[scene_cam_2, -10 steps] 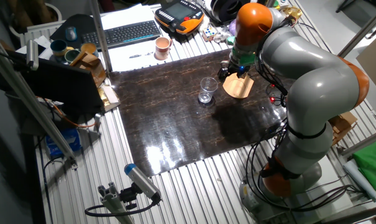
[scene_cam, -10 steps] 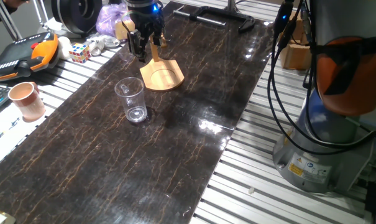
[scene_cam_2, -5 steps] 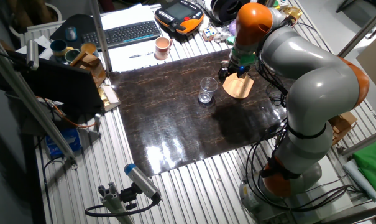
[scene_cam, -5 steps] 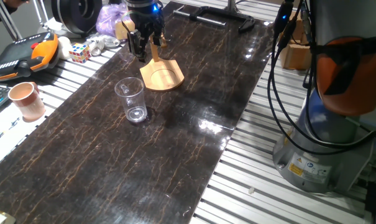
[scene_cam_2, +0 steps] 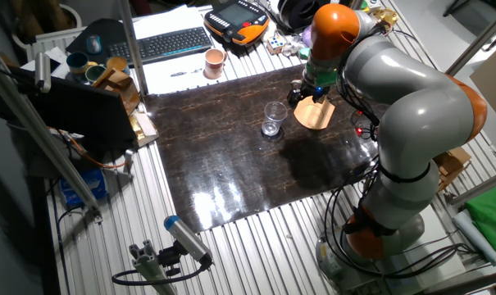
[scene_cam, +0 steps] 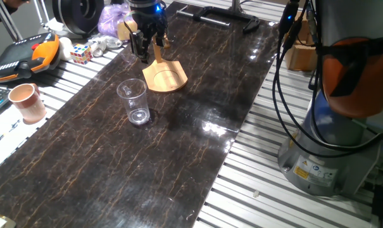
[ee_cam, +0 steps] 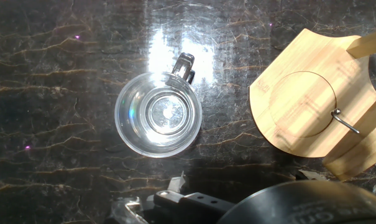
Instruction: Put the cup on the cup rack
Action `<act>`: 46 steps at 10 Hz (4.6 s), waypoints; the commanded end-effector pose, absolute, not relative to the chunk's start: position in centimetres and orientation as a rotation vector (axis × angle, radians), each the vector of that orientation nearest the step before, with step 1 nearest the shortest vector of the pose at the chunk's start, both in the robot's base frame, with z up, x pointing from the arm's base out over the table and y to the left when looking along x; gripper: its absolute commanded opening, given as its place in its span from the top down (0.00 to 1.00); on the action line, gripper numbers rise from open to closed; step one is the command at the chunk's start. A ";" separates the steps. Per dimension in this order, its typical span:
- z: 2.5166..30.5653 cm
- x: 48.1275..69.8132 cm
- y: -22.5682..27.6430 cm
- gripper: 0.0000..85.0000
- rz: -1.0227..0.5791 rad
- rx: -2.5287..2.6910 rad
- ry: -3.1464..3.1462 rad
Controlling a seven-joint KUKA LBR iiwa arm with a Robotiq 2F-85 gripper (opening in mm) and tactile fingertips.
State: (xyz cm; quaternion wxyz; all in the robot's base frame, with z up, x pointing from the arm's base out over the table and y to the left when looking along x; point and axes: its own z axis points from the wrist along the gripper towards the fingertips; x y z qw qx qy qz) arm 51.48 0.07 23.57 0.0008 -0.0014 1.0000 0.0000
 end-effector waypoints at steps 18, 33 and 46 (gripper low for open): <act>22.2 52.5 2.8 0.99 0.037 0.190 3.098; 20.8 56.1 6.9 0.99 0.111 0.769 3.119; 19.3 57.5 8.1 0.99 0.184 1.024 3.174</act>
